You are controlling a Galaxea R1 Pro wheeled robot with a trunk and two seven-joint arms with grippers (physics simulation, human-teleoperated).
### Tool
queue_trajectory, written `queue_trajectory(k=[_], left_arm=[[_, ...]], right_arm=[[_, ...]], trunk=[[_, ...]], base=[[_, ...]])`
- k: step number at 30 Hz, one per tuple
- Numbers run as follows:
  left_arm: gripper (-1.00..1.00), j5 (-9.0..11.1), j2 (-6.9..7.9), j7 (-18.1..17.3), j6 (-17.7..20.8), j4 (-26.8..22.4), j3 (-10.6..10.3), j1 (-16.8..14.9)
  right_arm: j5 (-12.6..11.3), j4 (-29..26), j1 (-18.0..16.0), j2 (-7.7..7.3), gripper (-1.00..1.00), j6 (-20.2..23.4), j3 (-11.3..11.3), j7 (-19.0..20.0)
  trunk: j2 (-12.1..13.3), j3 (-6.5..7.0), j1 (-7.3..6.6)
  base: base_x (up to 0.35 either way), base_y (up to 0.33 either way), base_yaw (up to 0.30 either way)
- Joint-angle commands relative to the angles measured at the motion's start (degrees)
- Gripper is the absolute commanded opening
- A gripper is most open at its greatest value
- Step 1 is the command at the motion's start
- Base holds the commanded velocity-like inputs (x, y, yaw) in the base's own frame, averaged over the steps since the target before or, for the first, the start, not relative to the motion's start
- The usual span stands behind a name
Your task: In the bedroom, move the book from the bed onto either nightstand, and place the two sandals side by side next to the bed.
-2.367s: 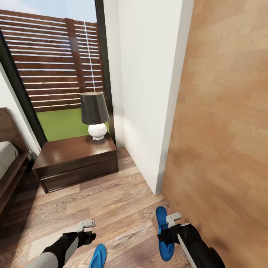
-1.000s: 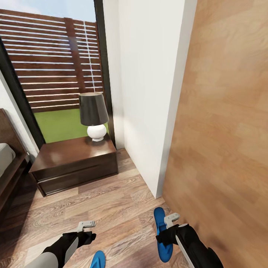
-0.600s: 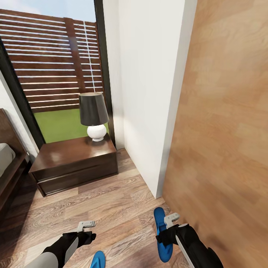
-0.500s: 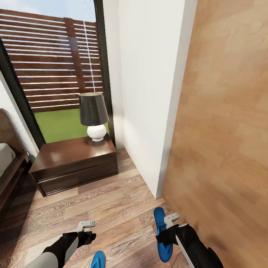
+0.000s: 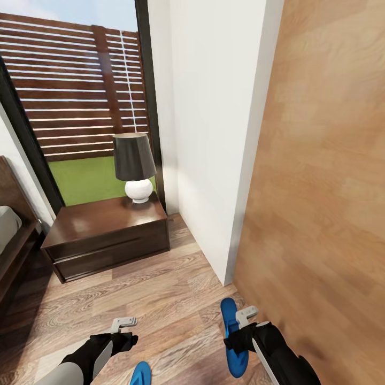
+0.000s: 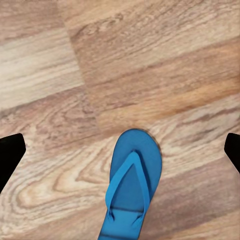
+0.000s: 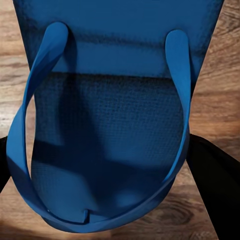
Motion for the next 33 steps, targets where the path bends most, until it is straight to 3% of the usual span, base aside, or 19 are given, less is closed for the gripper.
queue_trajectory(k=[1,12,13,17,21,30,33], left_arm=[[1.0,-0.4,-0.02,-0.3,0.4,-0.1,0.4,0.0],[1.0,-0.4,0.01,-0.6,0.4,0.0,0.4,0.1],[1.0,-0.4,0.06,-0.4,0.4,0.0,0.4,0.7],[1.0,-0.4,0.06,-0.1,0.4,0.0,0.4,0.8],[1.0,-0.3,0.07,-0.1,0.4,1.2,0.4,1.0],[1.0,-0.1,0.07,-0.1,0.2,3.1,0.5,1.1],[1.0,0.0,0.07,-0.1,0.2,3.2,0.5,1.1]], right_arm=[[0.4,-0.1,0.0,-0.05,-1.0,0.2,0.1,0.3],[0.4,0.1,0.0,-0.1,-1.0,0.2,0.1,0.4],[0.1,-6.1,0.7,-0.13,-1.0,1.6,0.1,0.6],[0.0,-11.6,1.8,-0.13,-1.0,5.9,0.0,0.7],[0.0,-13.7,2.2,-0.12,-1.0,7.6,0.0,0.7],[0.0,-14.8,2.3,-0.13,-1.0,8.4,0.0,0.7],[0.1,-14.9,2.3,-0.13,-1.0,9.3,0.0,0.7]], trunk=[[0.0,-0.05,-0.01],[0.0,-0.05,-0.01],[0.0,-0.05,-0.01],[0.0,-0.05,-0.01],[0.0,-0.05,-0.01],[-3.6,-1.67,1.96],[-3.6,-1.89,1.99]], base=[[0.0,0.0,0.0],[0.0,0.0,0.0],[0.0,0.0,0.0],[0.0,0.0,0.0],[0.0,0.0,0.0],[0.0,0.0,0.0],[0.0,0.0,0.0]])
